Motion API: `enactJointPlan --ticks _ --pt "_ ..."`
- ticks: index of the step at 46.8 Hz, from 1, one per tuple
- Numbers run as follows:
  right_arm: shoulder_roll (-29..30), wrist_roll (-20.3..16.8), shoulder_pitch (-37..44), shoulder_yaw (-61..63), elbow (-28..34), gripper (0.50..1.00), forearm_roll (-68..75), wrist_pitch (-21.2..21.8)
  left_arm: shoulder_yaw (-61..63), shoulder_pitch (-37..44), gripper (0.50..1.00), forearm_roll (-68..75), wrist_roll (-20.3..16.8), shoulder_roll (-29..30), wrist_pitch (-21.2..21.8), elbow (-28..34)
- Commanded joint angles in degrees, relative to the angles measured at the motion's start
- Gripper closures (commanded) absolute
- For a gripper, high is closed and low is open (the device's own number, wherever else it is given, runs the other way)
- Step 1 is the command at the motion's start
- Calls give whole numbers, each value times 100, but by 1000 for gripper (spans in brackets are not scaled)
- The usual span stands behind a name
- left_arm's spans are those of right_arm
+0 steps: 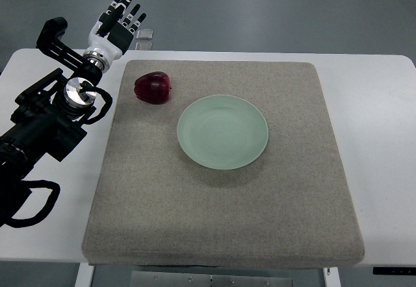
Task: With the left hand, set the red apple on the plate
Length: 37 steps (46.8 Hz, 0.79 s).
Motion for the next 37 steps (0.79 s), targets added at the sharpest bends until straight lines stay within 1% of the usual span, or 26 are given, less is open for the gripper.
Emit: enactJointPlan --ticks 1,17,37 --pt "0 0 0 0 2 536 0 0 17 -4 506 6 0 -15 13 -16" --pt "0 0 0 0 -6 536 0 0 35 -92 506 286 9 21 57 -16" --pt "0 0 0 0 2 536 0 0 122 -197 508 2562 44 64 92 -42"
